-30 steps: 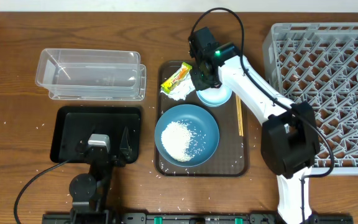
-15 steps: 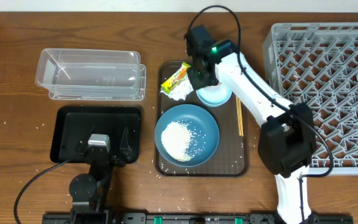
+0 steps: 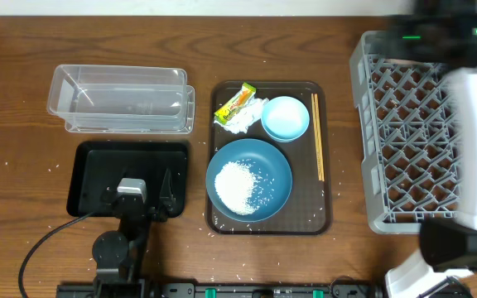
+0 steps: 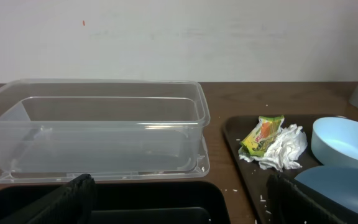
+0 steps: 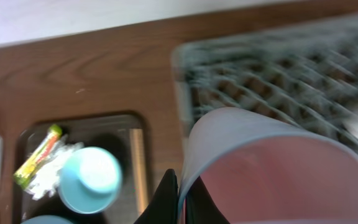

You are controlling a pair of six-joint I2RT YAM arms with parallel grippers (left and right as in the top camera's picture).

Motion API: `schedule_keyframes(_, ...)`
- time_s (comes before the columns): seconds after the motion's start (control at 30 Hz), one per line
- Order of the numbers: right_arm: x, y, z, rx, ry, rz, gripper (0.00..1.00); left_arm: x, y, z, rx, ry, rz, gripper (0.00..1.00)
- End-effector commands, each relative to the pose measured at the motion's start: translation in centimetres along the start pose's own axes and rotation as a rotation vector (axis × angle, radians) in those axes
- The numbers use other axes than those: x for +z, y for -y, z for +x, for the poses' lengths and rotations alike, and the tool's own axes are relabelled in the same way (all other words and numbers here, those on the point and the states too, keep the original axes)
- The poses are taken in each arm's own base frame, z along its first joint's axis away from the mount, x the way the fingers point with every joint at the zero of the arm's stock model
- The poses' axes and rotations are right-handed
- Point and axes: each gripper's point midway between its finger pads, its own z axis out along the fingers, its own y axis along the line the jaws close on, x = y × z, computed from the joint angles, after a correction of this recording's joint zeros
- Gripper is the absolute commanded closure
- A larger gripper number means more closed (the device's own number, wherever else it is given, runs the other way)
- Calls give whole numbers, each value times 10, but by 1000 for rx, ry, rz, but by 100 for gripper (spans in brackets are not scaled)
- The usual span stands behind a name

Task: Sort waste into correct bins and load items into the dishwasher rack
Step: 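Carry the pink cup to the rack and place it beside the white cup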

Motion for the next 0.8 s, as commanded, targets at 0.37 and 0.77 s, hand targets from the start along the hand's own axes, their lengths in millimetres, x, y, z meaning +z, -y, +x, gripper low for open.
schedule_keyframes(0.37, 37, 153, 32, 287, 67, -696, 99, 1, 2, 14, 2, -42, 15, 9)
schedule_keyframes(0.77, 91, 219, 38, 479, 280, -1046, 99, 1, 2, 14, 2, -42, 15, 9)
